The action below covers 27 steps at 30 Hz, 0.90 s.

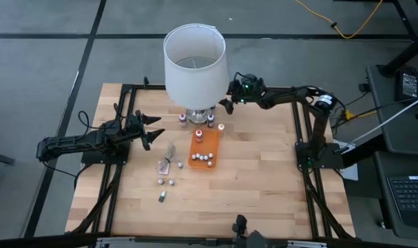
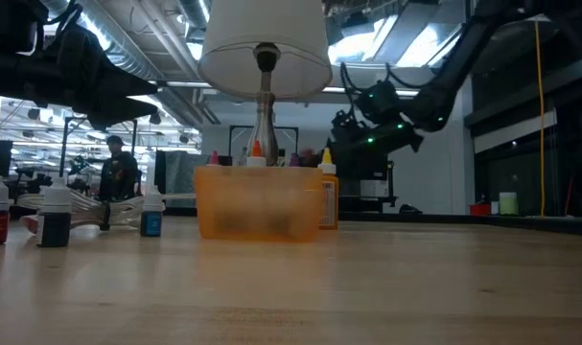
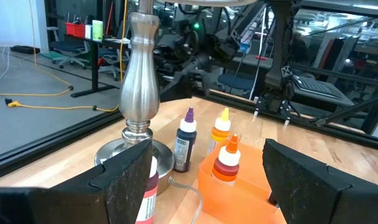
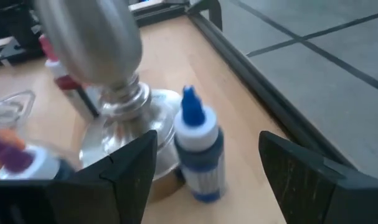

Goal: Pick & Place food coloring
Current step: Put the large blue food coloring bottle into the orange bin

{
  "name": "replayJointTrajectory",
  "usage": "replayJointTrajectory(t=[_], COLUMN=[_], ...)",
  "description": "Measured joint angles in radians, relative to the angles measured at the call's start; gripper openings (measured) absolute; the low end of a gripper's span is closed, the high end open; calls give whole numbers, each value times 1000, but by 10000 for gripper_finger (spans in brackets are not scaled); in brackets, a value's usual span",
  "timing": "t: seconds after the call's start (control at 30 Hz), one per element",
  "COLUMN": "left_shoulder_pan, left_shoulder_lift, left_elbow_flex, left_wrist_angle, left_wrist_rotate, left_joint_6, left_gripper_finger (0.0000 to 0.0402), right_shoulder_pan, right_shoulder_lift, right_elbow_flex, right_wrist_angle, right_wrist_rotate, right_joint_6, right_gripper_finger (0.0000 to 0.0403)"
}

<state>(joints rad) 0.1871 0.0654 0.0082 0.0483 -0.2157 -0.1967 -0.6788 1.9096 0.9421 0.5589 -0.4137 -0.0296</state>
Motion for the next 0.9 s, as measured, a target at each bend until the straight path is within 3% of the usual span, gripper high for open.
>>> replayJointTrajectory(t=[0.57, 0.9], left_shoulder_pan=[0, 0], left_shoulder_lift=[0, 0], left_elbow_flex=[0, 0], left_wrist_angle=[0, 0], left_wrist_rotate=[0, 0], left_joint_6=[0, 0], left_gripper_finger=[294, 294], right_shoulder_pan=[50, 48], right_shoulder_lift=[95, 93], right_elbow_flex=[104, 104], right_wrist_angle=[-16, -57], right_wrist_rotate=[9, 17], right_joint_6=[-1, 0], right_gripper_finger=[274, 160])
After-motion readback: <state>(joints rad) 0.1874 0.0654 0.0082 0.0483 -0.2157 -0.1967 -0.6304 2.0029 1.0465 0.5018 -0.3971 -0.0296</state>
